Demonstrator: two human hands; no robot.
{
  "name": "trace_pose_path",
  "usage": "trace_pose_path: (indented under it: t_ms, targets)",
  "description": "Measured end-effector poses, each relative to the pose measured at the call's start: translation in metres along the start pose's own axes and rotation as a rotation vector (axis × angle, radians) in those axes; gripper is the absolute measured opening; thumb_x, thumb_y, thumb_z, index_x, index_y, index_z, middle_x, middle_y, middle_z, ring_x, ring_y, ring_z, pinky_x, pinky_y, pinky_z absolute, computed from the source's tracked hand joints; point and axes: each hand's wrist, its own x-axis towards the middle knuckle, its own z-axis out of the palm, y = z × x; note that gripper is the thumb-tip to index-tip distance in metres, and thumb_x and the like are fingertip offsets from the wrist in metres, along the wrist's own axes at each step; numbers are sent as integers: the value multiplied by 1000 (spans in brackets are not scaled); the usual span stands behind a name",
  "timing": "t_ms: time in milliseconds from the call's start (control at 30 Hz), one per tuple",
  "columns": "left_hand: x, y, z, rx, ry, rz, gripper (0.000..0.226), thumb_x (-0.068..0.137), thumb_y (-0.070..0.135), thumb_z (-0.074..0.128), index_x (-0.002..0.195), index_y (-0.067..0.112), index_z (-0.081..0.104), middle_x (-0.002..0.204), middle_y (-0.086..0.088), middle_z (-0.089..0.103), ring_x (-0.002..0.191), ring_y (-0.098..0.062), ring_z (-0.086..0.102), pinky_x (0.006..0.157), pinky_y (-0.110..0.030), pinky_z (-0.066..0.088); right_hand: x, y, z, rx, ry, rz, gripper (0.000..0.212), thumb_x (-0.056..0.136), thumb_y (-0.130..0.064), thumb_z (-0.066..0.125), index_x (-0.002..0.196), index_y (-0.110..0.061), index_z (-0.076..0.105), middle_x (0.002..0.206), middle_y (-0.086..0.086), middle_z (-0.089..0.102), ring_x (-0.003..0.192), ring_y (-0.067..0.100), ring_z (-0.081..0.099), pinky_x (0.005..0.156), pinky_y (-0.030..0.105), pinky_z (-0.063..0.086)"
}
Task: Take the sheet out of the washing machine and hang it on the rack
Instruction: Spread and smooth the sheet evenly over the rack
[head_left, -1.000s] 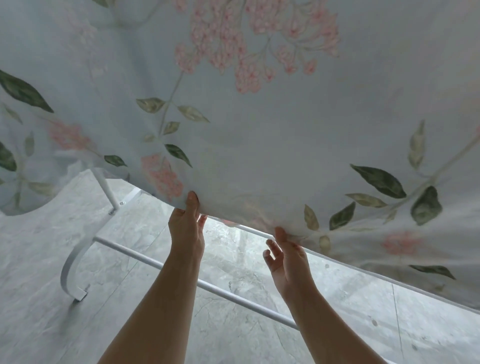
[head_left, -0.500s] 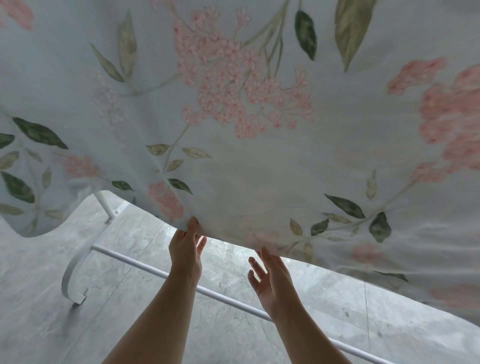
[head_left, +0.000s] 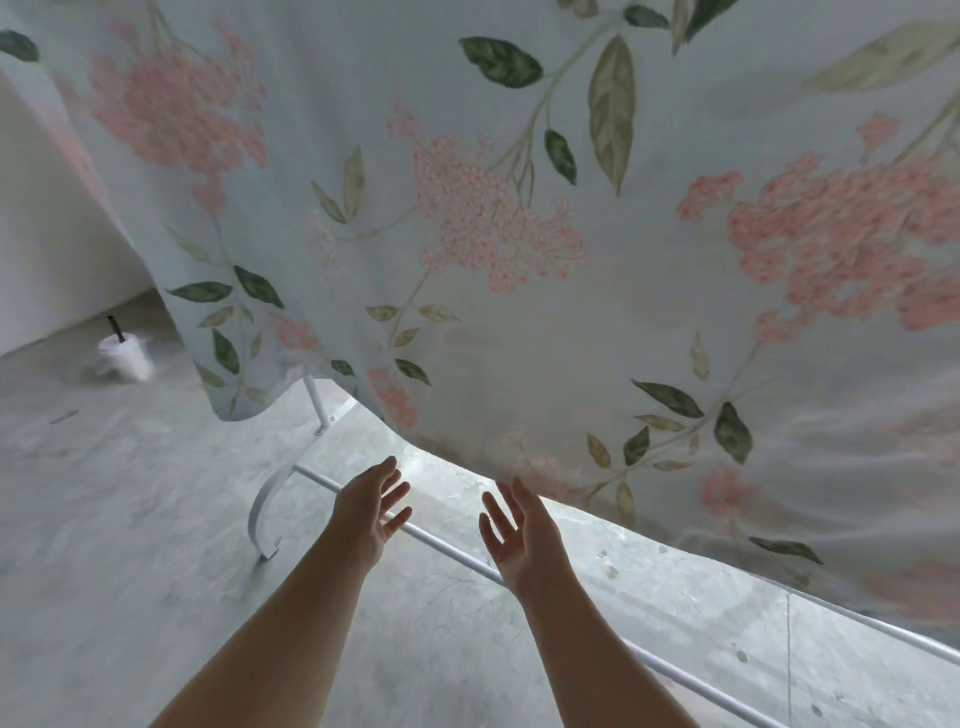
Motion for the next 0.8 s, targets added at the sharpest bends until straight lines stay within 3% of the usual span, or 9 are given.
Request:
trace_pose_path:
  t_ms: [100,233,433,533,700,800]
  targets:
    - [-15,12,-20,16,29,30,21,92,17,58,112,10,56,120,-7,58,108,-24,56,86,-42,45,-18,11,3,-33,1,37,36,90,-14,62,125,-10,54,123,4,61,101,23,63,73,35,51]
    - [-20,28,-37,-48,-2,59,10,92,16,56,102,12,57,119,-7,59,107,-25,57,87,-43,45,-34,15,10,-108,-23,29,37,89,-14,63,124,-9,54,117,5,64,101,24,64,75,36,51]
    - [26,40,-62,-219,-29,65,21,94,19,54,113,11,53,119,-6,59,112,-24,55,93,-42,44,-1,40,45,-161,-4,7,29,89,-14,63,117,-10,57,117,4,66,101,24,65,76,36,52]
    - [65,49,-80,-260,-48,77,25,93,24,55,116,14,53,122,-3,58,115,-22,54,88,-40,45,24,65,70,-159,10,20,25,89,-14,63,113,-10,58,115,4,67,101,24,65,77,36,52]
    - [122,80,-89,-389,-107,114,51,91,20,59,137,11,40,128,-3,53,118,-22,51,91,-40,45,66,93,108,-83,33,-42,31,88,-11,63,119,-10,57,121,6,64,100,24,65,75,36,52]
    - [148,93,-90,-497,-132,108,56,89,18,62,138,12,36,125,-2,54,118,-22,52,89,-40,47,87,105,124,-58,27,-88,36,87,-13,65,121,-15,53,121,6,61,102,24,63,76,34,51]
